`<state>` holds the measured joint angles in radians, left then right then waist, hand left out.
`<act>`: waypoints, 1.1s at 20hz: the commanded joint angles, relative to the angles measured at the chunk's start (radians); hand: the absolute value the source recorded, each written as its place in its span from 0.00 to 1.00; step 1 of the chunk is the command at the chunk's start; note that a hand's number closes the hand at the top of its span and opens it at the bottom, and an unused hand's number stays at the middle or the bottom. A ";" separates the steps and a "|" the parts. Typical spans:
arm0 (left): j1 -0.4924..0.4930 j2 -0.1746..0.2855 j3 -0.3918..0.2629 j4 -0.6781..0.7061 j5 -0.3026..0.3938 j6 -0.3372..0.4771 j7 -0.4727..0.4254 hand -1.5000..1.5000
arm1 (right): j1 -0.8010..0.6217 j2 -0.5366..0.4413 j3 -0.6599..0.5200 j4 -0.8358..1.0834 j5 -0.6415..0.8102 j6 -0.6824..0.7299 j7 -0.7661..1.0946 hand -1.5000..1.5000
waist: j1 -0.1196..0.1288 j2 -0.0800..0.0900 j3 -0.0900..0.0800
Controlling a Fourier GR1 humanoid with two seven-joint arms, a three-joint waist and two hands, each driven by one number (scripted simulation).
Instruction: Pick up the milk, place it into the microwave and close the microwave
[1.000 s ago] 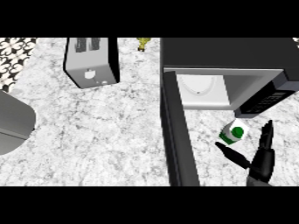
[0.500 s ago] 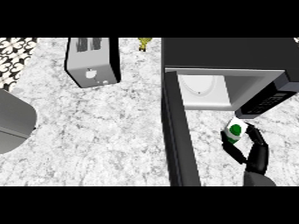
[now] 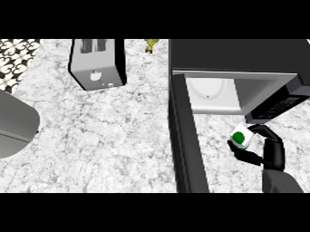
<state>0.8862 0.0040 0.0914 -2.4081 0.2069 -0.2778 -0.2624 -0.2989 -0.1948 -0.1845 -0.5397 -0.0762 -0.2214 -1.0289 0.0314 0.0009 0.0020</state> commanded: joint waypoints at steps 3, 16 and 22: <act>-0.012 -0.004 -0.001 -0.061 0.035 0.009 0.017 0.00 | 0.002 -0.065 0.114 0.017 0.069 0.282 -0.097 1.00 | -0.010 0.001 0.000; 0.096 -0.004 0.044 -0.057 0.102 -0.032 -0.064 0.00 | 0.074 -0.032 0.199 -0.377 0.034 0.343 0.152 1.00 | -0.021 -0.010 -0.003; 0.001 -0.004 0.103 0.002 0.110 -0.039 -0.023 0.00 | 0.006 0.001 0.193 -0.504 0.035 0.262 0.315 1.00 | -0.024 -0.006 -0.003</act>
<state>0.8827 0.0075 0.1836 -2.3847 0.2585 -0.3044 -0.2621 -0.2729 -0.2103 0.0097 -0.9501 -0.0335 0.0743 -0.8080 0.0063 -0.0045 -0.0006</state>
